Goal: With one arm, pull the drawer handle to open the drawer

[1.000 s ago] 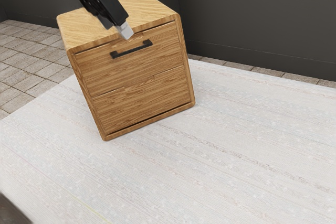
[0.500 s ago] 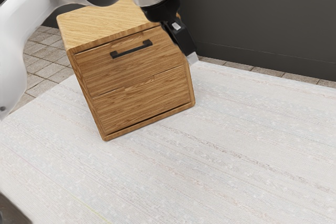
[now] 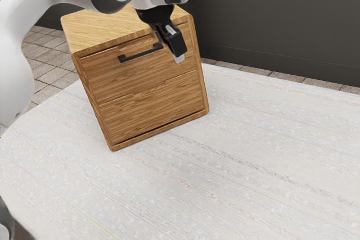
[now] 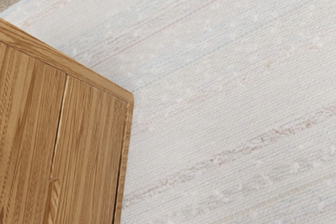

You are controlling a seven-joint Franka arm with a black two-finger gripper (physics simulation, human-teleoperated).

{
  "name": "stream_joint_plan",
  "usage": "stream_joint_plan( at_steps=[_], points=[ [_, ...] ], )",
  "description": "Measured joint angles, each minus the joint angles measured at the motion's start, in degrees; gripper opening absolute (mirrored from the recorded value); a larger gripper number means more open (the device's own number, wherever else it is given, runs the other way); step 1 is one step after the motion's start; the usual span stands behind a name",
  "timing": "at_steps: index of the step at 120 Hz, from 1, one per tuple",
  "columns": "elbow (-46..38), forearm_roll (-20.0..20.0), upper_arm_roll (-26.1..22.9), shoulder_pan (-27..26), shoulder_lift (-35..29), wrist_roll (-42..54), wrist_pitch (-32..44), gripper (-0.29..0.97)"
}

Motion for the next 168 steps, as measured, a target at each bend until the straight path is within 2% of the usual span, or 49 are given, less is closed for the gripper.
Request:
stream_joint_plan(
  at_steps=[14,29,46,70,100,127,168],
  points=[
    [0.1,1.2,1.6,0.6,-0.1,1.9,2.7,0.58],
    [-0.9,4.4,1.6,0.6,-1.7,4.1,4.2,0.57],
    [-2.0,7.7,1.8,0.6,-2.4,6.3,4.1,0.56],
    [-4.0,9.9,3.1,0.6,-1.9,8.2,3.7,0.55],
    [-3.9,10.2,4.4,0.8,0.5,6.9,3.4,0.54],
    [-3.9,9.9,4.4,1.5,1.7,6.0,4.0,0.44],
    [-4.0,8.1,4.3,2.6,3.0,5.2,5.2,0.37]
  ],
)
